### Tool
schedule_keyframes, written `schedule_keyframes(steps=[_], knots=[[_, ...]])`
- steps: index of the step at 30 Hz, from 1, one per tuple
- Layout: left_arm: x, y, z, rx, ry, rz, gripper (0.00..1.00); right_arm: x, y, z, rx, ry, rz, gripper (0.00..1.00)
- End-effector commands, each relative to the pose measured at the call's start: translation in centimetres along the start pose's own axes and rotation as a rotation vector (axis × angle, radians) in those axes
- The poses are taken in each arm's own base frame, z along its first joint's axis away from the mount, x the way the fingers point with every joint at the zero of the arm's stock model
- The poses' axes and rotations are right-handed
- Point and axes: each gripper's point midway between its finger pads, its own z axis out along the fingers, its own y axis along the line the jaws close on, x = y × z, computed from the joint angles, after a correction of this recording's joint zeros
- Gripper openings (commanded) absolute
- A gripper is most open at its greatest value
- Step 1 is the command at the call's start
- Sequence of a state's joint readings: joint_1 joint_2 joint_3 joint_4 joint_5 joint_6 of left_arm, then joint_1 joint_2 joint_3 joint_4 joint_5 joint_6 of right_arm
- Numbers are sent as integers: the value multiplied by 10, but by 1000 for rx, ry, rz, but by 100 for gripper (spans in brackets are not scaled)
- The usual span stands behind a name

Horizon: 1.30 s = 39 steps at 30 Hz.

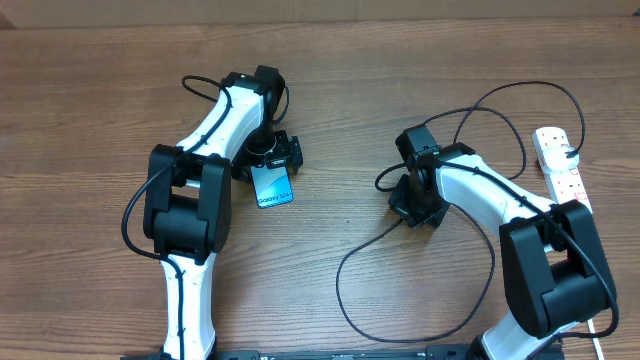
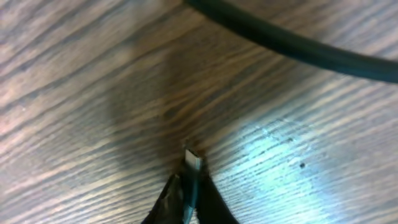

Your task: Plug charger to phone and switch on socket

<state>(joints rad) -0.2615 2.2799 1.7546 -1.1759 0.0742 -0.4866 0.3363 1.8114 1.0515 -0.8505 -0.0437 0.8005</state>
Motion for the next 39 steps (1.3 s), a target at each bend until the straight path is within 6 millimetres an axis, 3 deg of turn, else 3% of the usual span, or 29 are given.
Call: schedule_keyframes(steps=[1,2,5,7,16,20,23,25,27,28,33,35,37,39], knots=[[10,9,29,-63,63,23,100,0,-5,6,29,-7,1,4],[10,9,29,-63,63,23,100,0,-5,6,29,-8,1,6],[10,9,29,-63,63,23,100,0,-6,6,32,-5,1,30],[10,9,29,-62,64,22,100,0,-6,6,32,-5,1,35],[10,9,29,-62,64,23,100,1,-6,6,30,-3,1,25],[11,9,29,-62,64,23,99,0,-5,6,29,-3,2,7],[11,9,29,-63,64,23,99,0,-6,6,29,-2,3,4],[11,9,29,-63,65,23,99,0,-6,6,29,-2,2,5],[11,9,29,-63,65,23,99,1,-5,6,24,2,-18,20],[11,9,29,-63,65,23,99,1,-4,6,19,6,-25,22],[11,9,29,-63,65,23,99,1,0,3,5,10,-73,11],[11,9,29,-63,66,22,100,2,0,3,7,17,-72,12],[12,9,29,-61,69,22,100,9,-2,3,9,50,-69,30],[12,9,29,-62,71,22,100,16,-4,3,11,83,-67,32]])
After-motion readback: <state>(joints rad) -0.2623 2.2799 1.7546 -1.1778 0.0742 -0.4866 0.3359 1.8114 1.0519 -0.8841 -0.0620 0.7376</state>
